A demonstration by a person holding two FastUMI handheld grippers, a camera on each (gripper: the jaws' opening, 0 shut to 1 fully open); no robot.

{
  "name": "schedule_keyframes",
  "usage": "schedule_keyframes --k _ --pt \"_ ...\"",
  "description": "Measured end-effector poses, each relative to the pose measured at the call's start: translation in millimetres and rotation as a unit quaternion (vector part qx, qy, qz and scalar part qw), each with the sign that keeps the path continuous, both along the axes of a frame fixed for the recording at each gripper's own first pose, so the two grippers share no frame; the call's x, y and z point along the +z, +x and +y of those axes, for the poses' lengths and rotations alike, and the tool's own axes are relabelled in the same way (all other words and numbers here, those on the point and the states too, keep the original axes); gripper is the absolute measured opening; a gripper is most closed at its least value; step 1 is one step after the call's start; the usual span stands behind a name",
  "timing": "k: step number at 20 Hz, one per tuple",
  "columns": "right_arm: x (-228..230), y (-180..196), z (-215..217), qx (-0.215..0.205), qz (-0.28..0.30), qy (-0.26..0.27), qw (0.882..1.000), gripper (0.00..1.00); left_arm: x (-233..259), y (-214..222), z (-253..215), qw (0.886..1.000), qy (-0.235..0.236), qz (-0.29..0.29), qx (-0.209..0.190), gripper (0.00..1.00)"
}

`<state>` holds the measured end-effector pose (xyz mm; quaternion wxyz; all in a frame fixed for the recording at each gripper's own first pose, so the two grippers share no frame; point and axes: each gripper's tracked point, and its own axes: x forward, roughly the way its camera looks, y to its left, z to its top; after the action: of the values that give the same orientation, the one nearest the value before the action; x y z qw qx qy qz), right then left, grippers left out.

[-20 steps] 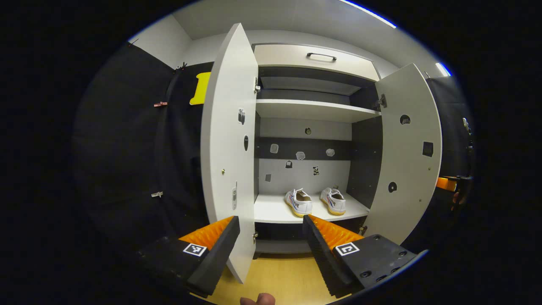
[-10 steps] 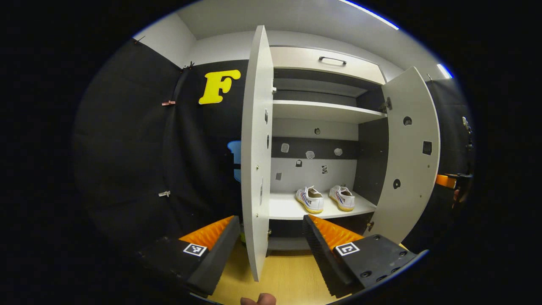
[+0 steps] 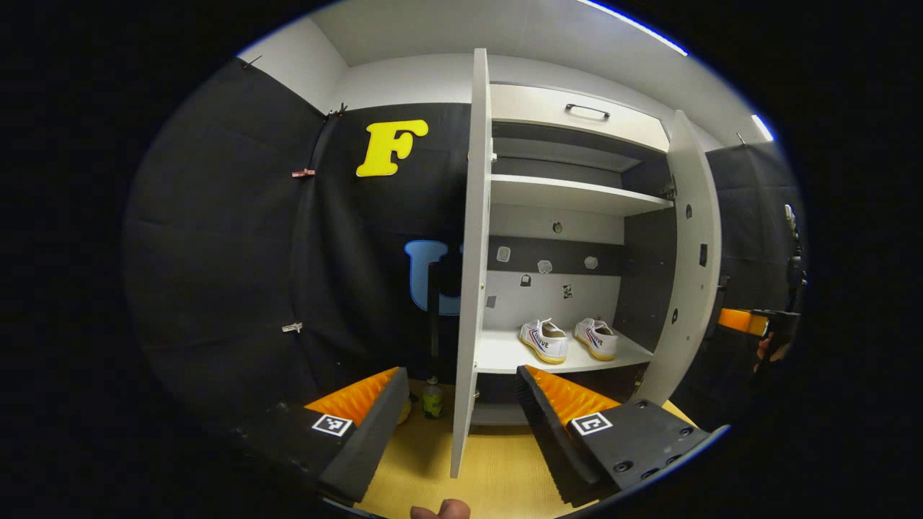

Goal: Grab one shoe with the right hand and put it into the shoe cabinet, grab the other shoe with the left hand and put it into the shoe cabinet; then close the right door with the right hand and the left door with the left hand.

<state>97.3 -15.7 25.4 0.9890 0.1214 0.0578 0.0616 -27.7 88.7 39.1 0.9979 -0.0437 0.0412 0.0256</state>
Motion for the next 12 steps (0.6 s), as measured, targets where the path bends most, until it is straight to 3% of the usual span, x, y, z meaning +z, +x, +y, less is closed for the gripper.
schedule_keyframes --k 5,12 --pt "25 -5 60 0.034 -0.045 -0.042 0.998 0.98 3 1 22 1.000 -0.001 0.000 0.014 0.94" --pt "42 -29 75 0.040 -0.063 -0.049 0.996 0.96 13 20 74 0.999 0.000 -0.004 0.040 0.94"
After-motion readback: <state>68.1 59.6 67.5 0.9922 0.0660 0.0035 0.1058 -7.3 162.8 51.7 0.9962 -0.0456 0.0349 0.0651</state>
